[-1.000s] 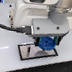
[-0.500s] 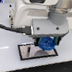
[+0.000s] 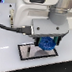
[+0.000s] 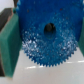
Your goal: Insert the blue gear onto the right peg, followed by the red gear
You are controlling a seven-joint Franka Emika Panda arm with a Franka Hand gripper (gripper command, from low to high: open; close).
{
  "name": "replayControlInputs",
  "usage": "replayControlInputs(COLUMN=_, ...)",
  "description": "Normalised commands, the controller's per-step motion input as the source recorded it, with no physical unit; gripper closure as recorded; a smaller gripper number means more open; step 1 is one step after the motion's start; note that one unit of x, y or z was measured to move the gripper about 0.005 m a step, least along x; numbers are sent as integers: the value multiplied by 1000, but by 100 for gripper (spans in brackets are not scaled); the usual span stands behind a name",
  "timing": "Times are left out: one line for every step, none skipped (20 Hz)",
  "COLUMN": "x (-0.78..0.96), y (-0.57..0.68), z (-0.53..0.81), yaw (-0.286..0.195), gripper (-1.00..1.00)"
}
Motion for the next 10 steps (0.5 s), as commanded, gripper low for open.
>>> replayControlInputs(x=-20, y=0, z=0, yaw=0, gripper=100)
replayControlInputs(x=31, y=0, z=0, yaw=0, gripper=100)
replayControlInputs(x=63, y=0, z=160, yaw=0, gripper=100)
replayControlInputs(x=60, y=0, z=317, yaw=0, gripper=100)
replayControlInputs(x=103, y=0, z=449, yaw=0, gripper=100)
replayControlInputs(x=97, y=0, z=474, yaw=0, gripper=100)
replayControlInputs(x=129, y=0, z=289, yaw=0, gripper=100)
replayControlInputs(x=146, y=7, z=8, yaw=0, gripper=100)
replayControlInputs(x=70, y=12, z=66, yaw=0, gripper=100)
replayControlInputs(x=159, y=-25, z=200, yaw=0, gripper=100)
